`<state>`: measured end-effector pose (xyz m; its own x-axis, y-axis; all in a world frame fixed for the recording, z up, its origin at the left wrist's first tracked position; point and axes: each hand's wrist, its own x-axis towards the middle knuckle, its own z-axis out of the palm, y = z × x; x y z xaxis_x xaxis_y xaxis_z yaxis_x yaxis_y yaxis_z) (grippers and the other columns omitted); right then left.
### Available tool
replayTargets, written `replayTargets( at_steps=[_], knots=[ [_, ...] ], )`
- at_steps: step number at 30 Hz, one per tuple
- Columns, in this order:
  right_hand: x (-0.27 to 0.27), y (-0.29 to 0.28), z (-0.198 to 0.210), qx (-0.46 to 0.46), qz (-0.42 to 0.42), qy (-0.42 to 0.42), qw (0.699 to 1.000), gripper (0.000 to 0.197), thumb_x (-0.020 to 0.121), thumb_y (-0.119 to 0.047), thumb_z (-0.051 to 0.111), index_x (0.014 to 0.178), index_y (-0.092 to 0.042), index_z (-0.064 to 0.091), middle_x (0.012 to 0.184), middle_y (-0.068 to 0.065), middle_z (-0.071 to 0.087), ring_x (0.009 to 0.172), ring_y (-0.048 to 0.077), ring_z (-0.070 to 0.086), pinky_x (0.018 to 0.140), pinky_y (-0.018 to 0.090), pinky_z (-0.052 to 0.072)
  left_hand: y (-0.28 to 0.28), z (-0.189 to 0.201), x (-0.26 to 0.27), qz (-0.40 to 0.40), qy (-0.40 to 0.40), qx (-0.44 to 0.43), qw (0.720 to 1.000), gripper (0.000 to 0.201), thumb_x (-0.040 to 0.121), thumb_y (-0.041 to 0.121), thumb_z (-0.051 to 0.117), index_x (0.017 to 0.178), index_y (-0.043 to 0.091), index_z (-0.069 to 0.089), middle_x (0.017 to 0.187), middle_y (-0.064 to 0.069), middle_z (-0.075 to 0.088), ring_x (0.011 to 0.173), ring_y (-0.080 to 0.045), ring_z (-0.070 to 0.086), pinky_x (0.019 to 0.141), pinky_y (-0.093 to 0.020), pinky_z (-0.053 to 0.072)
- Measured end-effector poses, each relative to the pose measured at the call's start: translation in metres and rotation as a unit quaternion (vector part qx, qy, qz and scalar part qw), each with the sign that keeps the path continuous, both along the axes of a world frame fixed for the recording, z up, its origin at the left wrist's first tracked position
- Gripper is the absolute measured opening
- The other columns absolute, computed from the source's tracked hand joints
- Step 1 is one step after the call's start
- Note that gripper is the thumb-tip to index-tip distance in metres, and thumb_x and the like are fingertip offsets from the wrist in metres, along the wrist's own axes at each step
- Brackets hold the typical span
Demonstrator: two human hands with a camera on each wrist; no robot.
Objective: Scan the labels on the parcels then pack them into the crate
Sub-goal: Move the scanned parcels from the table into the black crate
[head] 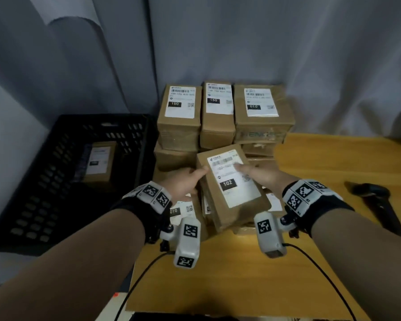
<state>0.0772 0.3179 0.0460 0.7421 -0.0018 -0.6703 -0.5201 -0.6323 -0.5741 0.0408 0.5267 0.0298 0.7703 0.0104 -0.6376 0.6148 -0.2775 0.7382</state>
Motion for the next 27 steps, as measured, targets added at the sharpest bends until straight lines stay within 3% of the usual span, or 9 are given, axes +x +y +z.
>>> replayTargets(
  at_steps=[3, 5, 8, 11, 14, 17, 21, 24, 27],
  knots=[
    [-0.009, 0.015, 0.004, 0.107, -0.012, -0.033, 0.994, 0.039, 0.083, -0.054, 0.064, 0.102, -0.021, 0.057, 0.102, 0.0, 0.069, 0.087, 0.013, 0.061, 0.07, 0.03, 0.042, -0.002, -0.01, -0.013, 0.068, -0.01, -0.067, 0.995, 0.052, 0.085, 0.053, 0.061, 0.13, 0.027, 0.052, 0.114, 0.002, 0.07, 0.104, -0.021, 0.065, 0.096, -0.047, 0.051],
    [-0.011, 0.028, 0.011, 0.178, -0.007, -0.038, 0.983, 0.047, 0.081, -0.05, 0.068, 0.111, -0.022, 0.045, 0.105, 0.002, 0.065, 0.088, 0.015, 0.061, 0.067, 0.031, 0.044, 0.012, -0.008, -0.018, 0.131, -0.03, -0.095, 0.986, 0.058, 0.075, 0.055, 0.07, 0.126, 0.031, 0.055, 0.106, 0.003, 0.074, 0.099, -0.021, 0.069, 0.093, -0.048, 0.053],
    [-0.006, 0.058, 0.019, 0.211, 0.105, -0.033, 0.971, 0.078, 0.072, -0.052, 0.075, 0.131, -0.034, 0.028, 0.122, 0.0, 0.059, 0.104, 0.017, 0.061, 0.079, 0.033, 0.05, 0.048, 0.001, -0.021, 0.187, -0.071, -0.095, 0.975, 0.054, 0.077, 0.054, 0.07, 0.123, 0.029, 0.058, 0.106, 0.002, 0.074, 0.097, -0.02, 0.07, 0.092, -0.045, 0.054],
    [-0.002, 0.104, 0.026, 0.216, 0.182, -0.046, 0.958, 0.087, 0.081, -0.039, 0.074, 0.143, -0.037, 0.012, 0.131, -0.004, 0.051, 0.11, 0.017, 0.059, 0.086, 0.031, 0.052, 0.095, 0.009, -0.025, 0.22, -0.107, -0.089, 0.966, 0.035, 0.091, 0.047, 0.058, 0.119, 0.025, 0.059, 0.108, 0.001, 0.073, 0.099, -0.017, 0.069, 0.091, -0.038, 0.054],
    [0.001, 0.159, 0.022, 0.238, 0.162, -0.093, 0.953, 0.081, 0.082, -0.038, 0.071, 0.141, -0.041, 0.016, 0.125, -0.005, 0.055, 0.103, 0.017, 0.063, 0.086, 0.035, 0.055, 0.15, 0.008, -0.028, 0.246, -0.121, -0.054, 0.96, 0.046, 0.094, 0.055, 0.046, 0.124, 0.023, 0.06, 0.112, -0.001, 0.072, 0.104, -0.019, 0.068, 0.095, -0.043, 0.052],
    [0.005, 0.216, 0.001, 0.243, 0.14, -0.134, 0.951, 0.088, 0.077, -0.045, 0.074, 0.143, -0.039, 0.016, 0.127, -0.005, 0.05, 0.11, 0.017, 0.057, 0.095, 0.039, 0.051, 0.2, 0.001, -0.032, 0.281, -0.107, -0.015, 0.954, 0.045, 0.101, 0.048, 0.034, 0.119, 0.018, 0.063, 0.11, -0.006, 0.071, 0.103, -0.023, 0.066, 0.095, -0.041, 0.051],
    [0.021, 0.294, -0.041, 0.24, 0.067, -0.109, 0.962, 0.1, 0.057, -0.063, 0.076, 0.137, -0.047, 0.018, 0.134, 0.0, 0.043, 0.111, 0.02, 0.054, 0.097, 0.044, 0.049, 0.264, -0.028, -0.034, 0.296, -0.071, 0.054, 0.951, 0.038, 0.101, 0.035, 0.045, 0.131, 0.013, 0.051, 0.119, -0.004, 0.06, 0.103, -0.018, 0.058, 0.087, -0.03, 0.048],
    [0.042, 0.349, -0.079, 0.24, -0.002, -0.076, 0.968, 0.099, 0.062, -0.058, 0.078, 0.14, -0.044, 0.018, 0.134, 0.001, 0.036, 0.115, 0.025, 0.048, 0.098, 0.045, 0.047, 0.311, -0.061, -0.028, 0.293, -0.04, 0.088, 0.951, 0.039, 0.099, 0.029, 0.05, 0.135, 0.013, 0.046, 0.105, 0.0, 0.058, 0.09, -0.012, 0.055, 0.077, -0.025, 0.048],
    [0.062, 0.387, -0.112, 0.112, 0.003, -0.132, 0.985, 0.095, 0.07, -0.054, 0.074, 0.142, -0.035, 0.016, 0.135, 0.008, 0.03, 0.121, 0.035, 0.042, 0.096, 0.047, 0.044, 0.348, -0.095, -0.017, 0.226, -0.001, 0.146, 0.963, 0.048, 0.098, 0.032, 0.052, 0.141, 0.013, 0.041, 0.13, -0.01, 0.053, 0.109, -0.022, 0.054, 0.092, -0.032, 0.046]
  ],
)
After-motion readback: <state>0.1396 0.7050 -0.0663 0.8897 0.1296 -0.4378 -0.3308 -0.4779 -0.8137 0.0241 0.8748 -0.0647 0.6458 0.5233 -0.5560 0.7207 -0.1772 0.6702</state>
